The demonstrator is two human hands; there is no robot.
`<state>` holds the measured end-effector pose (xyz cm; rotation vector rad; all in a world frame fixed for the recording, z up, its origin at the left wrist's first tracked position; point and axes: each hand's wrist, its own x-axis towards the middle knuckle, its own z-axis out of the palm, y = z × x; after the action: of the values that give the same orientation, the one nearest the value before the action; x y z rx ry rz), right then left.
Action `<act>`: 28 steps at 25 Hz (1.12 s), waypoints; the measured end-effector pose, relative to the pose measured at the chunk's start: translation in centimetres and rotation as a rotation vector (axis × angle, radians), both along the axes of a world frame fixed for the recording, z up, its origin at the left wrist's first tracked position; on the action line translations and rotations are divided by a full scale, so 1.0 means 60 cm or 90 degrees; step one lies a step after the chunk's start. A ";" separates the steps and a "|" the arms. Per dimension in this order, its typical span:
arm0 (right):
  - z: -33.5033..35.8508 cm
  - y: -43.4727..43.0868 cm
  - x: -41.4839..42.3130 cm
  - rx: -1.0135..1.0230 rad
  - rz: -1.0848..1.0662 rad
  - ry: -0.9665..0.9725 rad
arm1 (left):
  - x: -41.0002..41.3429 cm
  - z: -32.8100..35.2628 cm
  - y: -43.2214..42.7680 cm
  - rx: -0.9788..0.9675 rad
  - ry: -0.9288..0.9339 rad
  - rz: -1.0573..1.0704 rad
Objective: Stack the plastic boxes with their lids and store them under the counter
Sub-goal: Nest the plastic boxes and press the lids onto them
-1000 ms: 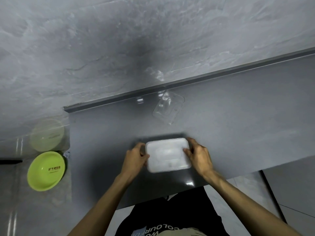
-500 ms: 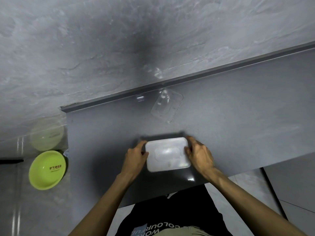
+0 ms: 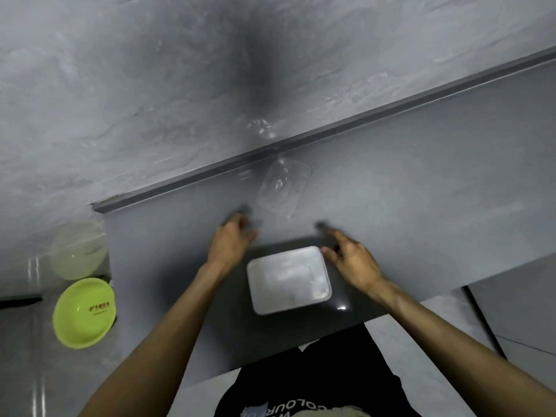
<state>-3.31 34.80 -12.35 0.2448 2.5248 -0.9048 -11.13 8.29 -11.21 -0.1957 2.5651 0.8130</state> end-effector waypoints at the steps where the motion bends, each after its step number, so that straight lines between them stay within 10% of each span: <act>1: 0.001 0.009 -0.010 -0.010 -0.025 0.004 | -0.030 -0.004 0.021 -0.020 0.009 0.001; 16: -0.003 0.120 -0.030 -0.161 -0.222 0.041 | -0.151 -0.095 0.167 -0.269 -0.069 -0.007; 25: 0.013 0.072 -0.037 -0.091 -0.170 0.052 | -0.128 -0.010 0.123 0.251 -0.151 0.272; 28: 0.031 0.014 -0.065 -0.255 -0.321 0.000 | -0.088 0.044 0.090 0.402 -0.210 0.317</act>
<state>-7.21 35.62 -10.47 0.7682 2.2458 -1.5701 -16.41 13.70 -8.58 -0.7117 1.8582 1.5727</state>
